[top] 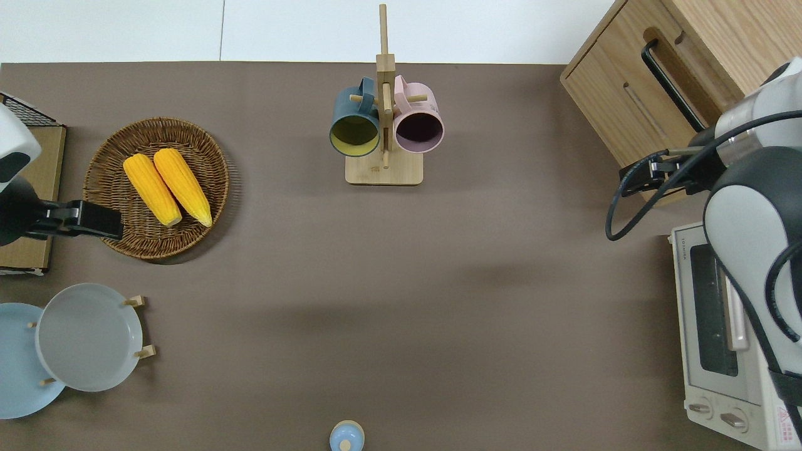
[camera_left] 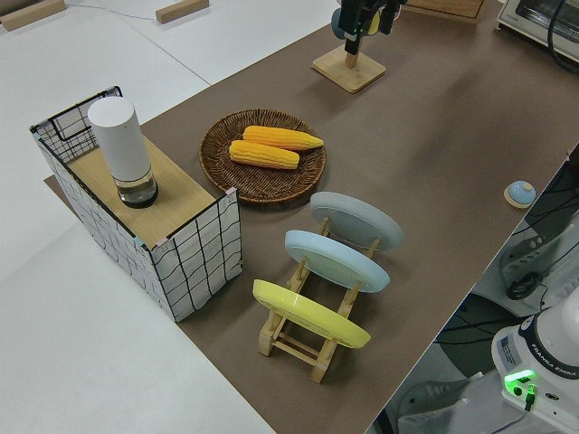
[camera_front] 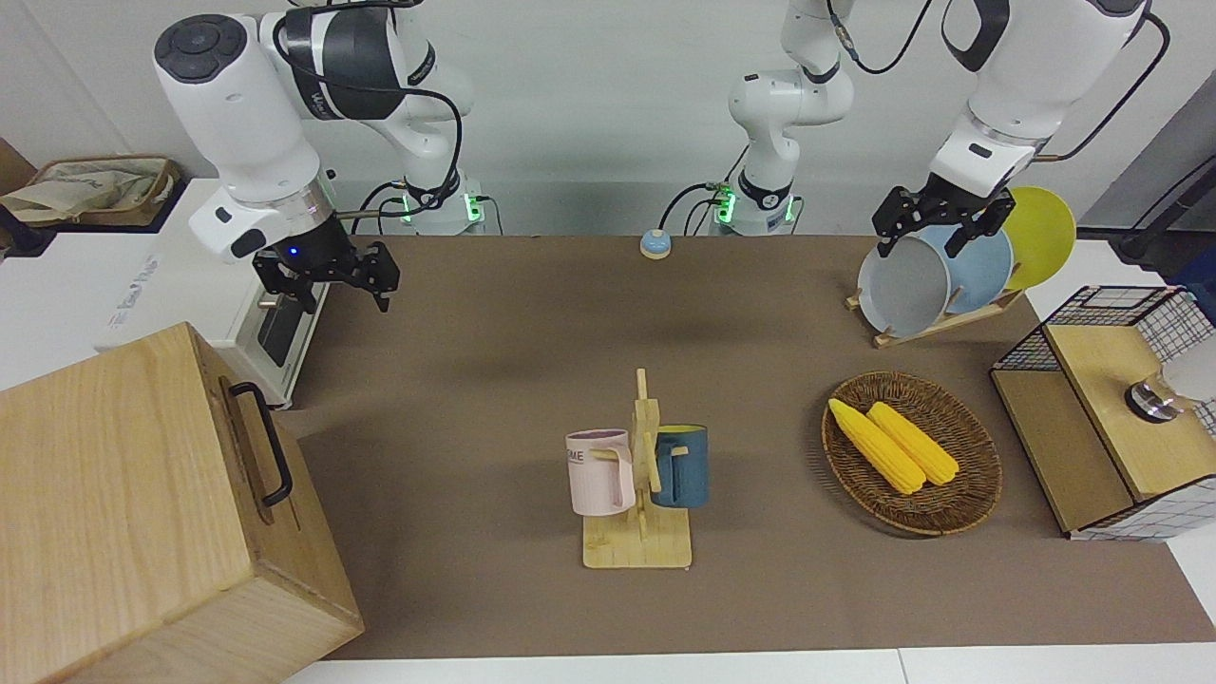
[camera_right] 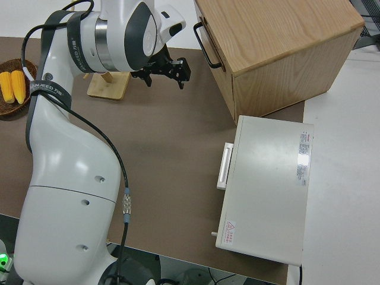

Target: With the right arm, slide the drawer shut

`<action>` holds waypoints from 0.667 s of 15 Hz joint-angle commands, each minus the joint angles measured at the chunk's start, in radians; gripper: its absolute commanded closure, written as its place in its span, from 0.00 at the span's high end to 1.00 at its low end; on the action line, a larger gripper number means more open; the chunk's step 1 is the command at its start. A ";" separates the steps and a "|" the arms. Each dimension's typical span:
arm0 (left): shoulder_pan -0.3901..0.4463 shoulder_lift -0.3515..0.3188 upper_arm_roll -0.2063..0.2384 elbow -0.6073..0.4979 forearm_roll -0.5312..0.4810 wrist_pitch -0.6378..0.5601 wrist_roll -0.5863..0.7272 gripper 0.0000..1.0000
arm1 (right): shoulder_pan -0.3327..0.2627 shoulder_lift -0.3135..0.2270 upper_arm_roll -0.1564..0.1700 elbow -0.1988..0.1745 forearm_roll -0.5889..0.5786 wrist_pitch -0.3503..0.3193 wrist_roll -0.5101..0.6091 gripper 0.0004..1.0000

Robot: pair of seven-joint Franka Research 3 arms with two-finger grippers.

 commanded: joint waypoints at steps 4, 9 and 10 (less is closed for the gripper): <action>0.004 0.011 -0.006 0.024 0.017 -0.020 0.010 0.99 | -0.034 -0.014 0.026 -0.005 0.003 0.005 -0.024 0.98; 0.004 0.011 -0.006 0.026 0.017 -0.020 0.010 0.99 | -0.015 -0.014 0.028 0.000 -0.041 0.004 -0.021 0.98; 0.004 0.011 -0.006 0.024 0.017 -0.020 0.010 0.99 | -0.014 -0.015 0.028 0.000 -0.058 -0.002 -0.021 0.98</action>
